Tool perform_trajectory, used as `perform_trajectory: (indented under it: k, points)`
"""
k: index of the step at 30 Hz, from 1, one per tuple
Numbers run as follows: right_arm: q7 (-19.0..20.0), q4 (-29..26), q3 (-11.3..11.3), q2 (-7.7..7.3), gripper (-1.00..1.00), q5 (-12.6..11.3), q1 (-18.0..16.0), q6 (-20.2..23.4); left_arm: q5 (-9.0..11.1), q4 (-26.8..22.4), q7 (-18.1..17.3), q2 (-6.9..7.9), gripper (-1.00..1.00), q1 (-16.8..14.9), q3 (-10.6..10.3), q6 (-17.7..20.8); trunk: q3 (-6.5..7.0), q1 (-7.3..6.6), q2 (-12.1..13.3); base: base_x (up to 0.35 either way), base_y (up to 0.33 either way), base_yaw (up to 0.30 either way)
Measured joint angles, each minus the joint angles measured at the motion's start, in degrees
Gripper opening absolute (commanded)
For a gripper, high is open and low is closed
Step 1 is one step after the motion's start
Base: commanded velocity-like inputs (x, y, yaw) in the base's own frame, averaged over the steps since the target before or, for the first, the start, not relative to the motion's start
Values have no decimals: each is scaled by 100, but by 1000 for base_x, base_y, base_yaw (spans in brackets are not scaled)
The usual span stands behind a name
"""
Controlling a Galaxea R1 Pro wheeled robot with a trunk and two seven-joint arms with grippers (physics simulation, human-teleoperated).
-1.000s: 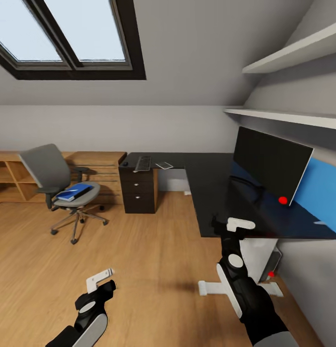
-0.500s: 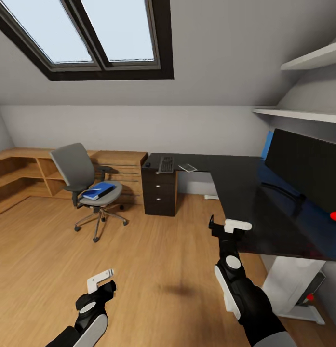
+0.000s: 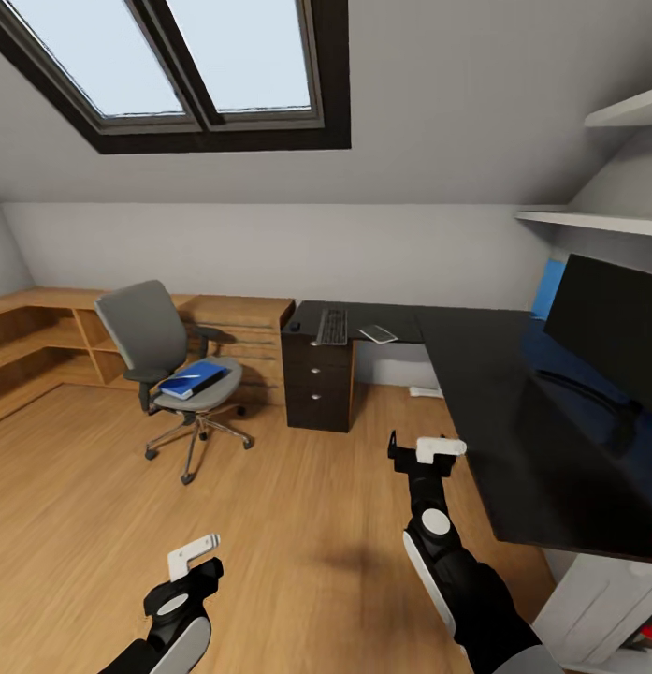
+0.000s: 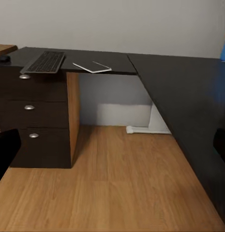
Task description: In the bedroom, organize the workspace by keeping the computer under the desk, ensuring the monitor is on the desk, placing the keyboard on the desk next to the monitor, placing the mouse on the desk next to the keyboard, moving the folder from the swivel chair onto the desk next to the mouse, stacking the notebook on top of the folder with the pen on top of the notebook, and positioning the swivel chair next to the desk.
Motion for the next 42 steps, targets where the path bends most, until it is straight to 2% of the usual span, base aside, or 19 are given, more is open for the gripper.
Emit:
perform_trajectory:
  k: [4,20,23,27,30,42]
  points:
    - [2,25,13,1,100,0,0,-119,-3,1,0,-7,100,0,2,-6,0,0,0,333,0,0]
    - [1,25,17,3,100,2,0,-142,-5,1,0,0,100,0,9,-8,0,0,0,333,0,0]
    - [1,28,18,0,100,54,0,-142,-5,1,0,-1,100,0,10,-8,1,0,0,333,4,-22]
    - [-5,37,20,7,100,328,1,-143,-5,1,1,-4,100,-1,6,-14,14,0,0,333,50,-120]
    - [-6,41,20,10,100,444,1,-154,-5,1,1,-7,100,-1,3,-16,31,0,0,333,79,-165]
    - [14,56,19,12,100,503,1,-160,-17,1,2,-9,100,-1,-8,-16,107,1,0,265,158,-182]
